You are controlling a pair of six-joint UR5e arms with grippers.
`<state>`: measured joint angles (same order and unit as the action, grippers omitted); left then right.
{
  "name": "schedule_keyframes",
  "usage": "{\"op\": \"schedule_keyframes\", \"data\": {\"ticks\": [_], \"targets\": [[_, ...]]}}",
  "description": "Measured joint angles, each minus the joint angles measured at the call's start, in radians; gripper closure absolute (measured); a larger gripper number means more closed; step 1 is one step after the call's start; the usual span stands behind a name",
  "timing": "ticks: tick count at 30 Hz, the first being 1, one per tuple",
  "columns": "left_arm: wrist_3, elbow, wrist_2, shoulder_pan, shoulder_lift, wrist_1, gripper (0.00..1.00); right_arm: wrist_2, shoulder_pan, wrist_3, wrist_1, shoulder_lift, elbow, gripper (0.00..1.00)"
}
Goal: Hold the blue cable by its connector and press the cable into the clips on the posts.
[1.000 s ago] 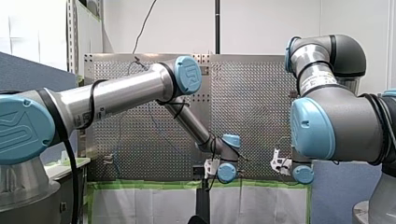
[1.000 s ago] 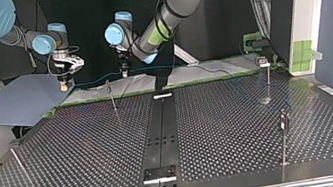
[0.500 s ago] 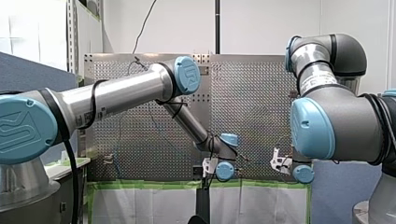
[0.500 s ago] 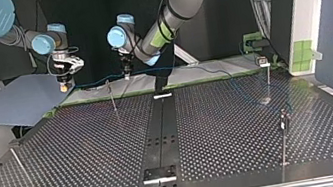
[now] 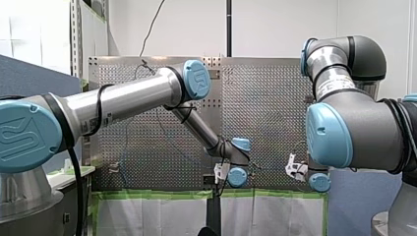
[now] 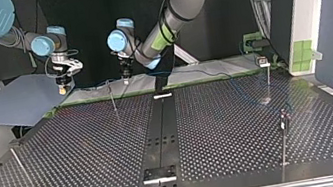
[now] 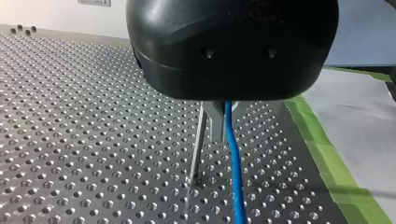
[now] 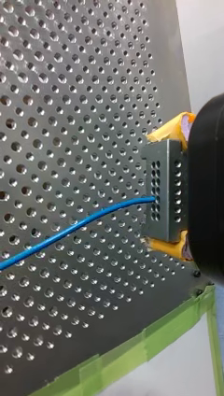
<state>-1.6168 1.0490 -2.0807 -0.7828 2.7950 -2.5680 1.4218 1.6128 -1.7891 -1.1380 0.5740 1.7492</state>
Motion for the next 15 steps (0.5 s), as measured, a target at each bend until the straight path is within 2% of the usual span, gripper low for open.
{"op": "schedule_keyframes", "data": {"ticks": [5,15], "targets": [[0.002,-0.001,0.009,0.012,0.0,0.0,1.0,-0.016,0.001,-0.017,-0.003,-0.001,-0.001,1.0],[0.003,-0.002,0.039,0.037,0.003,0.0,1.0,-0.022,0.005,-0.021,-0.014,-0.008,-0.004,1.0]]}}
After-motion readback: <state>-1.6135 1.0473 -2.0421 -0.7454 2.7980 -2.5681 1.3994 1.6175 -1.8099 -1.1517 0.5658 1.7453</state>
